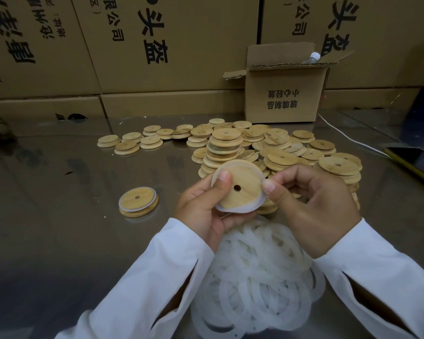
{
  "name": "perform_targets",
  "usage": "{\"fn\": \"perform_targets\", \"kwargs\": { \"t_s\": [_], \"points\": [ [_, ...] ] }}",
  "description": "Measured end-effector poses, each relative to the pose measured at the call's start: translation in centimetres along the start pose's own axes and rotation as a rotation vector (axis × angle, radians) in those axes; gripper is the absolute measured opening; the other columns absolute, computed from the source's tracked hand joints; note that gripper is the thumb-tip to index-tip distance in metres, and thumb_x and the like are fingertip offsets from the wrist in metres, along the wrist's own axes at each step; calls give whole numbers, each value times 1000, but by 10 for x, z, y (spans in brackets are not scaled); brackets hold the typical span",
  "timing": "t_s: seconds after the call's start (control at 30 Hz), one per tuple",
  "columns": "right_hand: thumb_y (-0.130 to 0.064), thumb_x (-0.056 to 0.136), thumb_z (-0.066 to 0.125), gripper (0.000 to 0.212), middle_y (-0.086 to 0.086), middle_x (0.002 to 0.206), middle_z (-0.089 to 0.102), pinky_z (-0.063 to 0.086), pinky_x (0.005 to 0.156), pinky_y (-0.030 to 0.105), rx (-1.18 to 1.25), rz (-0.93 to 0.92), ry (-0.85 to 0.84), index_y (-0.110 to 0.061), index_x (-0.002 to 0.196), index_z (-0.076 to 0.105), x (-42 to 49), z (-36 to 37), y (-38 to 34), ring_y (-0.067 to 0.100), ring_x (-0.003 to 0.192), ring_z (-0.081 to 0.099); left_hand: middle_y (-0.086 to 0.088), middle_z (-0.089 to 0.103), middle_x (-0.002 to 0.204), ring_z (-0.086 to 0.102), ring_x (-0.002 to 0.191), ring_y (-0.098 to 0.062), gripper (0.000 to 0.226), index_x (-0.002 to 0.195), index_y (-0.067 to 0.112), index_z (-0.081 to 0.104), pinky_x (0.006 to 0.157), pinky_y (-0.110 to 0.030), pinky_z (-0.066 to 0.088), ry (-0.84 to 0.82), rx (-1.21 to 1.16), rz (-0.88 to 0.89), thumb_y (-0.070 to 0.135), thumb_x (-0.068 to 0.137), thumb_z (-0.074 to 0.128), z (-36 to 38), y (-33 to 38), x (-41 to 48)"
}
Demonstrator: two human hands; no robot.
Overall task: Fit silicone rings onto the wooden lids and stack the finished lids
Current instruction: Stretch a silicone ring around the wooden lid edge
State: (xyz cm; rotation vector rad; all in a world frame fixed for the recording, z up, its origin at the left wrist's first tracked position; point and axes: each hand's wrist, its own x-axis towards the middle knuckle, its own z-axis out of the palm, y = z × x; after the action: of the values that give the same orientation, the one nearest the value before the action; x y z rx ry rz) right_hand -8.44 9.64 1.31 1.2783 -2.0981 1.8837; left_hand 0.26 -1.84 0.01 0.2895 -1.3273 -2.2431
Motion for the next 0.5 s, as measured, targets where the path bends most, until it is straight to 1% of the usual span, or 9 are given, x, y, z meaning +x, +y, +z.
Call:
{"fn": "perform_targets", "kwargs": {
  "t_s": [0.07, 0.17, 0.23, 0.3, 0.4, 0.5],
  "points": [
    [-12, 76, 67, 14, -8, 62, 63, 46, 60, 10, 46, 20, -3, -22, 67, 62, -1, 0, -1, 4, 63, 58, -15, 71, 94, 70, 83, -26, 39, 100, 8, 67, 63, -33, 58, -3, -3, -12, 30, 70, 57, 1, -1, -1],
    [-10, 75, 67, 12, -8, 61, 66, 48, 60, 12, 165, 73, 5, -19, 67, 65, -4, -1, -1, 4, 60, 59, -19, 68, 104, 68, 89, -28, 45, 107, 7, 65, 68, -34, 58, -17, 16, -20, 31, 70, 57, 1, -3, -1],
    [-10, 74, 67, 9, -7, 61, 67, 48, 60, 12, 213, 104, 22, -17, 69, 65, -5, 0, 0, 4, 60, 59, -19, 69, 102, 68, 91, -26, 43, 106, 6, 65, 70, -32, 58, -24, 7, 9, 30, 71, 58, 2, -4, -1],
    [-14, 73, 68, 5, -4, 63, 66, 49, 61, 14, 223, 118, 50, -17, 72, 64, -7, 3, 0, 6, 62, 59, -15, 71, 97, 69, 89, -23, 37, 101, 7, 68, 69, -28, 56, -36, -20, 44, 28, 72, 59, 3, -6, -1],
    [-23, 70, 69, 11, -6, 67, 63, 49, 64, 20, 156, 104, 115, -22, 76, 61, -13, 11, 0, 7, 65, 58, -12, 72, 92, 69, 84, -19, 31, 93, 10, 71, 69, -25, 54, -16, -30, 88, 28, 71, 60, 2, -8, 0],
    [-26, 68, 66, 10, -6, 69, 65, 49, 63, 26, 189, 150, 188, -24, 76, 61, -17, 17, 1, 8, 63, 60, -15, 70, 94, 68, 86, -22, 31, 97, 7, 70, 70, -26, 54, 1, -28, 100, 27, 73, 65, 2, -9, 1]
  ]
}}
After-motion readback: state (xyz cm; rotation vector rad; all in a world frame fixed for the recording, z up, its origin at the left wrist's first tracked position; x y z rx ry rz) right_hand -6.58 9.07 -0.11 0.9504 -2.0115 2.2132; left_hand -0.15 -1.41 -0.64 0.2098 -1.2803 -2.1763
